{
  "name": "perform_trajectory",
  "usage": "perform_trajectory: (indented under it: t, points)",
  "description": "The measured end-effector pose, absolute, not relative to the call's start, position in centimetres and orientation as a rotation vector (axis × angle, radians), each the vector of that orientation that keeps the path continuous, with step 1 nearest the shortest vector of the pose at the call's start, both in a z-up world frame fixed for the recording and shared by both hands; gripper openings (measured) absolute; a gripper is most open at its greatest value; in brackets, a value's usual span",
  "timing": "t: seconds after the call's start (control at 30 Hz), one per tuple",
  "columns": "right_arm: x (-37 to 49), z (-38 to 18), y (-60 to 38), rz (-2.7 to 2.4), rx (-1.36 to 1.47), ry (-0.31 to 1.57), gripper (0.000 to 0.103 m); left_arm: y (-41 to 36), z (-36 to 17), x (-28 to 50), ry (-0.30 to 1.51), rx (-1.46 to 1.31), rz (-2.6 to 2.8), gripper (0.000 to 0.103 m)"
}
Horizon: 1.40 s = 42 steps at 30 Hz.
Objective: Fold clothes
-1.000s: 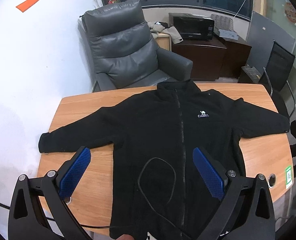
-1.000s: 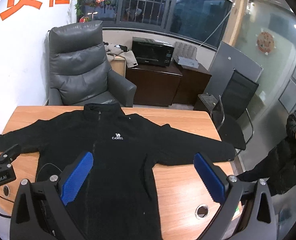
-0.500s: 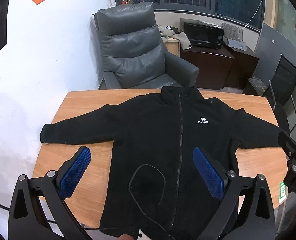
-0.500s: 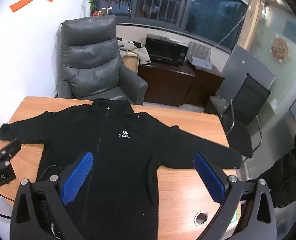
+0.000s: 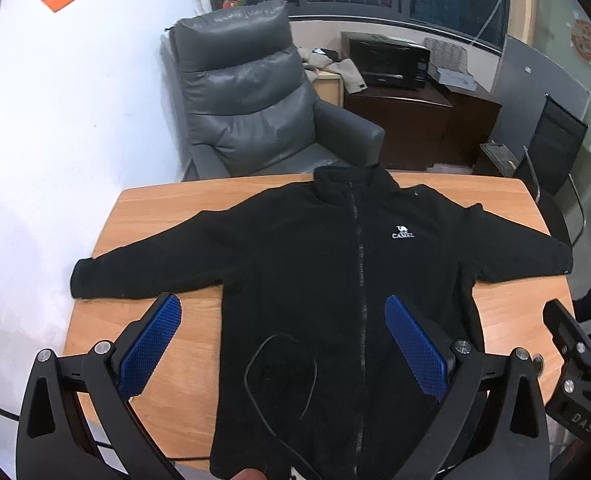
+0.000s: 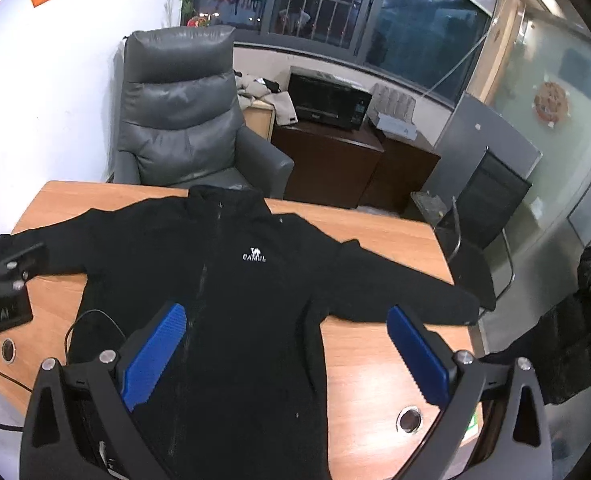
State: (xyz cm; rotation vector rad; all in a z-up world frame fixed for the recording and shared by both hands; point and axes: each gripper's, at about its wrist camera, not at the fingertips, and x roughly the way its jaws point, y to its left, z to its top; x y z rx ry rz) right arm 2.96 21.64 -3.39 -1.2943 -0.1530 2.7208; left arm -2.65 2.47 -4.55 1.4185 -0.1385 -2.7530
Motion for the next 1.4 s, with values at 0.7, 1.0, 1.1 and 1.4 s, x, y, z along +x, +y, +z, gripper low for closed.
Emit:
perform_trajectory:
  t: [0.7, 1.0, 1.1, 1.4]
  points:
    - [1.1, -20.6, 63.1, 2.651, -1.113, 0.178, 0.102, 28.9, -23.1, -18.0, -0.349, 1.716, -3.252, 0.103]
    - [-2.2, -32.6, 84.3, 2.535, -1.293, 0.554, 0.091, 39.4, -32.0, -24.2, -0.602, 1.870, -3.266, 0.103]
    - [-2.6, -34.3, 85.8, 2.536, -1.319, 0.631, 0.091, 40.7, -33.2, -25.3, -0.597, 1.923, -3.254, 0.103]
    - [-3.5, -34.3, 86.0, 2.608, -1.264, 0.811, 0.008, 42.0, -34.9, -24.2, -0.714, 1.866, -3.273, 0.103]
